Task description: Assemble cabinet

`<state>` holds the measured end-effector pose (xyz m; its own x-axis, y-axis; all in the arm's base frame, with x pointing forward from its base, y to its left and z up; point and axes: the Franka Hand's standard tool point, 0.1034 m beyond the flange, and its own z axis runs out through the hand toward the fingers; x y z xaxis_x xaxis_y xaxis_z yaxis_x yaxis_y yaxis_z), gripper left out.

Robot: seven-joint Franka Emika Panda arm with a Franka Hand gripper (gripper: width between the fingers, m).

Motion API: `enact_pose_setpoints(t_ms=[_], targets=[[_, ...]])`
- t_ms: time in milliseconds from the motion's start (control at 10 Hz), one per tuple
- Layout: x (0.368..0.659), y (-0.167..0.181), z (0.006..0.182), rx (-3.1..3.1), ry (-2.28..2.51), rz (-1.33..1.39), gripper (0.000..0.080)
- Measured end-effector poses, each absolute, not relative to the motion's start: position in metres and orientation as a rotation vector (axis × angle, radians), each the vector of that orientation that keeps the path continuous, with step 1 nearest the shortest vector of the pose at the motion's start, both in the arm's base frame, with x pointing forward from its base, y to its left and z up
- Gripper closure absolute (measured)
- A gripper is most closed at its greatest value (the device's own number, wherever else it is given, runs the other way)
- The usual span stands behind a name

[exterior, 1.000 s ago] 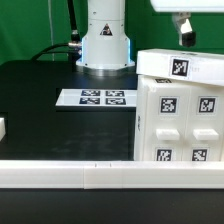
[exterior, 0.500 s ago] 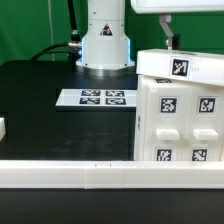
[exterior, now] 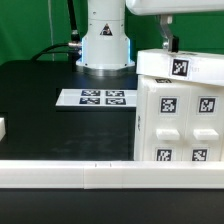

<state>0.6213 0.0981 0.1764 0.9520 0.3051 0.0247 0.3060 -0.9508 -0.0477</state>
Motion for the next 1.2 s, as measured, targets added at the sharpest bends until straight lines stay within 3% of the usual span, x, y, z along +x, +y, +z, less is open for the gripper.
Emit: enact_pose_setpoints(t_ms=[600, 1000, 1200], targets=[[0.615, 0.093, 0.163, -2.764, -1.49, -0.038, 0.0002], [0.614, 0.089, 0.161, -2.774, -1.468, -0.032, 0.0002], [0.614, 0.088, 0.162, -2.783, -1.451, -0.032, 0.0244]])
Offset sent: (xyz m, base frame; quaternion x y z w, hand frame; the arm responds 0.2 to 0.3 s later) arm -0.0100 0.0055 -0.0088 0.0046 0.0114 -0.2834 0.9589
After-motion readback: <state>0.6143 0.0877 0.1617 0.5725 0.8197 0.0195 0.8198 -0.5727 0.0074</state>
